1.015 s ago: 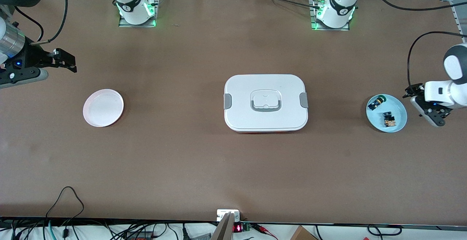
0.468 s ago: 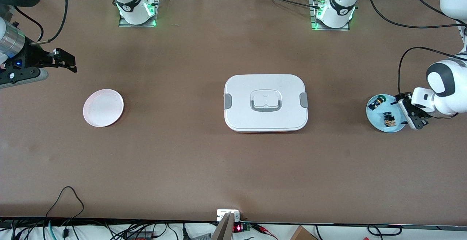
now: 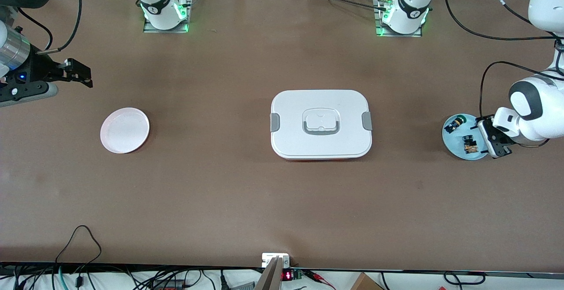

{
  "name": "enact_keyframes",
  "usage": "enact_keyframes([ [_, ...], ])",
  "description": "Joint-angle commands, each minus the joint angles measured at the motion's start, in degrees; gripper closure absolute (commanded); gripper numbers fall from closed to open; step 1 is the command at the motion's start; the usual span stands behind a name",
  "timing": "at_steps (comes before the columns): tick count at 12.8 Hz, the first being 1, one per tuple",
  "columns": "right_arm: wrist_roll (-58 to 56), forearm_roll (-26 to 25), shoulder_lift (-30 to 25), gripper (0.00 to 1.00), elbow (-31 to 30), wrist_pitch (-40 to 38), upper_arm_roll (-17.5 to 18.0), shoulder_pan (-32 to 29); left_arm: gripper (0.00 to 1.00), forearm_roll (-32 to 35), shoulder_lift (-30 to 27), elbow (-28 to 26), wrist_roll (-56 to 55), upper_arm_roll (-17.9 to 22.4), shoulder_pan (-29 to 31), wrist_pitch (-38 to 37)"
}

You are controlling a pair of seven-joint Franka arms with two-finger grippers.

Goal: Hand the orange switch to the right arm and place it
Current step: 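Close the left gripper on the orange-and-black switch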

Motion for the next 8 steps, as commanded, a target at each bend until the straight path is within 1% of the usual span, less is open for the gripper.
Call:
enact_keyframes([
  [1, 0.69, -0.62, 0.26, 0.0, 1.06, -0.86, 0.06, -0.03, 0.0, -3.04, 0.99, 0.51, 3.02, -0.75, 1.08, 0.57],
  [3, 0.69, -0.53, 0.26, 0.0, 1.06, -0.77, 0.06, 0.06, 0.0, -3.05, 1.61, 0.51, 3.38, -1.1, 1.08, 1.89],
  [8, 0.69, -0.62, 0.26, 0.0, 1.06, -1.12, 0.06, -0.03, 0.0, -3.05, 2.05, 0.51, 3.38, -1.45, 1.17, 1.89],
])
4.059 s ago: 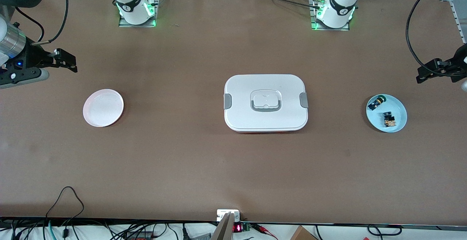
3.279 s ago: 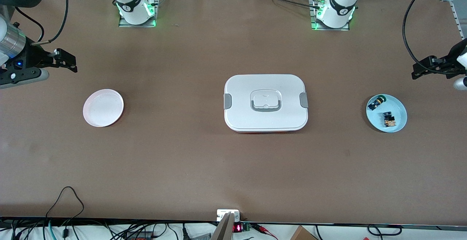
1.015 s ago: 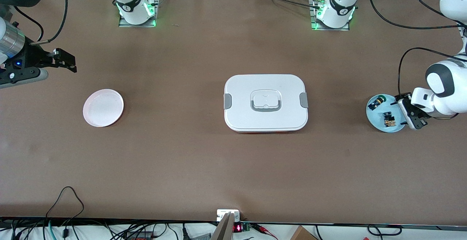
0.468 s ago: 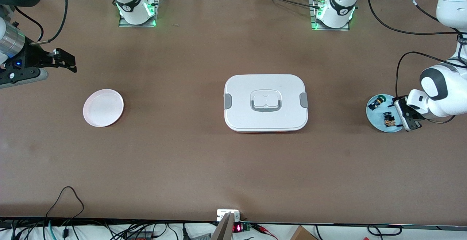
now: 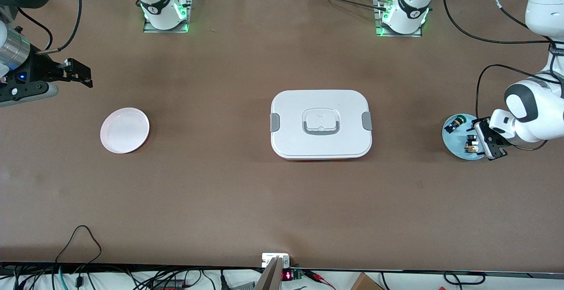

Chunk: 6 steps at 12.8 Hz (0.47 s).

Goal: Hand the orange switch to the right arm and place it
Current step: 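Close the left gripper on the orange-and-black switch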

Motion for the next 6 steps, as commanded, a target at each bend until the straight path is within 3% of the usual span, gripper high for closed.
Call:
enact_keyframes([
  [1, 0.69, -0.62, 0.26, 0.0, 1.06, -1.12, 0.06, -0.03, 0.0, -1.43, 0.58, 0.49, 2.02, -0.93, 1.0, -0.17],
  [6, 0.69, -0.62, 0.26, 0.0, 1.06, -1.21, 0.06, -0.03, 0.0, -1.43, -0.56, 0.49, 5.36, -0.93, 1.44, -1.4],
])
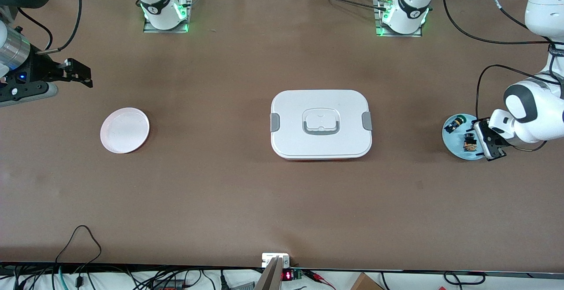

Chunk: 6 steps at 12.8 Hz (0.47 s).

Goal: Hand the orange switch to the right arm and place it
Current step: 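Close the left gripper on the orange-and-black switch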

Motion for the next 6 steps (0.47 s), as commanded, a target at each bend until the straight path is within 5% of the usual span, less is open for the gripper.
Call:
enact_keyframes([
  [1, 0.69, -0.62, 0.26, 0.0, 1.06, -1.2, 0.15, -0.03, 0.0, -1.42, -0.74, 0.24, 3.54, -0.72, 1.2, -1.9],
  [6, 0.69, -0.62, 0.26, 0.0, 1.06, -1.2, 0.06, -0.03, 0.0, -1.42, -0.39, 0.33, 8.28, -0.81, 0.85, -1.9],
])
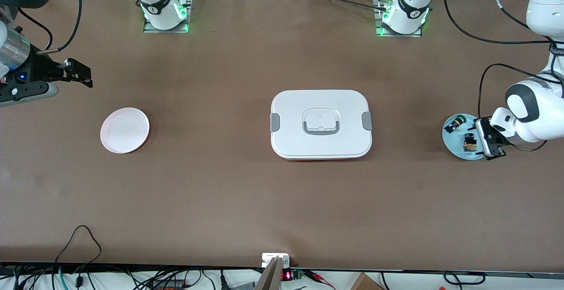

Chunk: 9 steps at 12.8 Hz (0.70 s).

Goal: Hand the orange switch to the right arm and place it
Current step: 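Close the left gripper on the orange-and-black switch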

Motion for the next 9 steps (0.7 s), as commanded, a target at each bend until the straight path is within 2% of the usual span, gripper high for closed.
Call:
enact_keyframes([
  [1, 0.69, -0.7, 0.25, 0.0, 1.06, -1.19, 0.06, 0.06, 0.0, -1.42, -0.21, 0.32, 4.29, -0.5, 0.43, -1.05],
  [9, 0.78, -0.7, 0.25, 0.0, 0.97, -1.28, 0.06, 0.06, 0.0, -1.42, 1.19, 0.32, 6.76, -0.5, 0.43, -0.52],
])
